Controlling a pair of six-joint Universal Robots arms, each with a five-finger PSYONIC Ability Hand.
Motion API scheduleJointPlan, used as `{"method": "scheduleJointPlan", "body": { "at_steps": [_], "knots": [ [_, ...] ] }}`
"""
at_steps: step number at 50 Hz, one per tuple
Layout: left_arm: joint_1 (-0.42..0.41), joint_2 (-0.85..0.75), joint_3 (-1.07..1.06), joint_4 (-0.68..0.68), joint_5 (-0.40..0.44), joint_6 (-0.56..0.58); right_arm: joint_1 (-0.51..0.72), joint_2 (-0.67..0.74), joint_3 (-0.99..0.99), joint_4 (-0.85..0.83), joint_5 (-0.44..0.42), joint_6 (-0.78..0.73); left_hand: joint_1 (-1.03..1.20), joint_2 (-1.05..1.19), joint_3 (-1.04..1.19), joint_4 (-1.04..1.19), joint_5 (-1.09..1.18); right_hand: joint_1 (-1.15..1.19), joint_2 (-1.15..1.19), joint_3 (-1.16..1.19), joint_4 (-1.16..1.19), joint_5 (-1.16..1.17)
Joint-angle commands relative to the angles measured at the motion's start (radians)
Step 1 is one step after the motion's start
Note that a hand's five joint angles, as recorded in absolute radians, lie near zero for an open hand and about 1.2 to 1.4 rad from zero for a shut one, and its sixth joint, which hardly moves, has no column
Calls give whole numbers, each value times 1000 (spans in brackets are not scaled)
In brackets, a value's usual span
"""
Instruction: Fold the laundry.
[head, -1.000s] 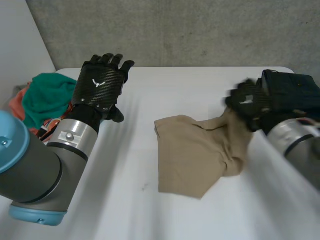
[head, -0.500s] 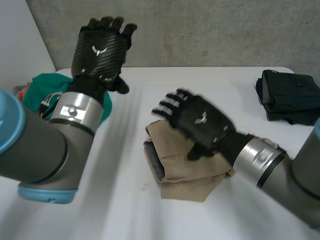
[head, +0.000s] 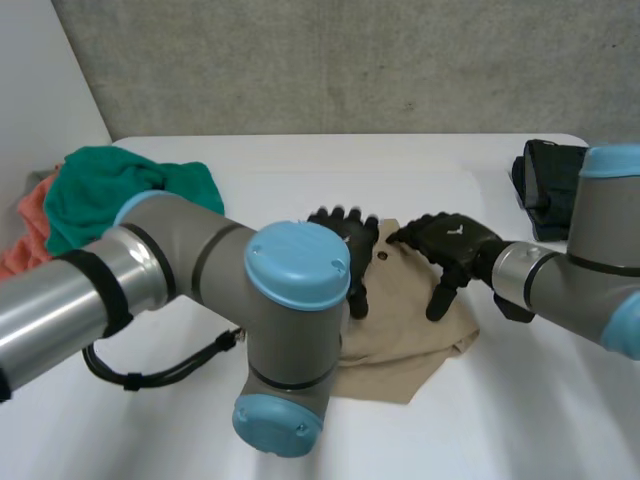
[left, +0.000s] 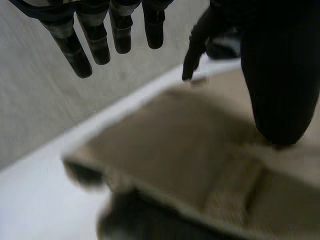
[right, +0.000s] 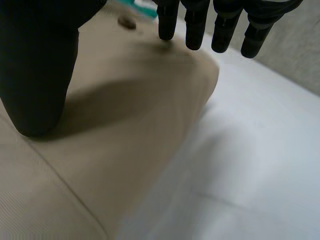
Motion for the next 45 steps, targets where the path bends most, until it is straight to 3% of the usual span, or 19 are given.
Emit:
{"method": "scheduleJointPlan", "body": {
  "at_steps": [1, 13, 19, 23, 27, 28, 31, 32, 36, 39, 45],
  "knots": [
    [13, -53, -14, -95, -1, -4, 2, 91, -38, -8, 33, -81, 29, 25, 23, 28, 6, -41, -34, -31, -27, -43],
    [62, -16, -15, -114, 17, 5, 5, 25, -19, -11, 67, -117, 8, 4, 2, 7, -15, -41, -34, -31, -27, -43],
    [69, 153, -8, -85, 32, 5, 6, -96, 57, -67, 72, -118, -18, -22, -24, -19, -41, -41, -34, -31, -27, -43],
    [85, 243, 0, -28, 112, 18, 5, -234, 171, -115, 64, -120, -13, -16, -18, -13, -35, -41, -34, -31, -27, -43],
    [124, 317, 8, -8, 281, 57, 6, -325, 336, -178, 52, -147, 2, -2, -4, 1, -20, -41, -34, -31, -27, -43],
    [135, 337, 18, -11, 361, 67, 6, -355, 419, -221, 50, -172, 2, -2, -4, 1, -20, -41, -34, -31, -27, -43],
    [144, 352, 34, -25, 483, 67, 6, -385, 539, -302, 38, -216, 2, -2, -4, 1, -20, -41, -34, -31, -27, -43],
    [146, 357, 40, -46, 558, 65, 8, -394, 608, -360, 24, -236, 2, -2, -4, 1, -20, -41, -34, -31, -27, -43],
    [163, 352, 57, -107, 704, 61, 8, -389, 729, -490, -19, -253, 5, 1, -1, 4, -18, -41, -34, -31, -27, -43],
    [166, 346, 55, -124, 732, 59, 5, -385, 774, -567, -45, -253, 8, 4, 2, 7, -15, -41, -34, -31, -27, -43],
    [160, 299, 43, -126, 712, 59, 11, -284, 809, -788, -73, -259, 8, 4, 2, 7, -15, -41, -34, -31, -27, -43]
  ]
}}
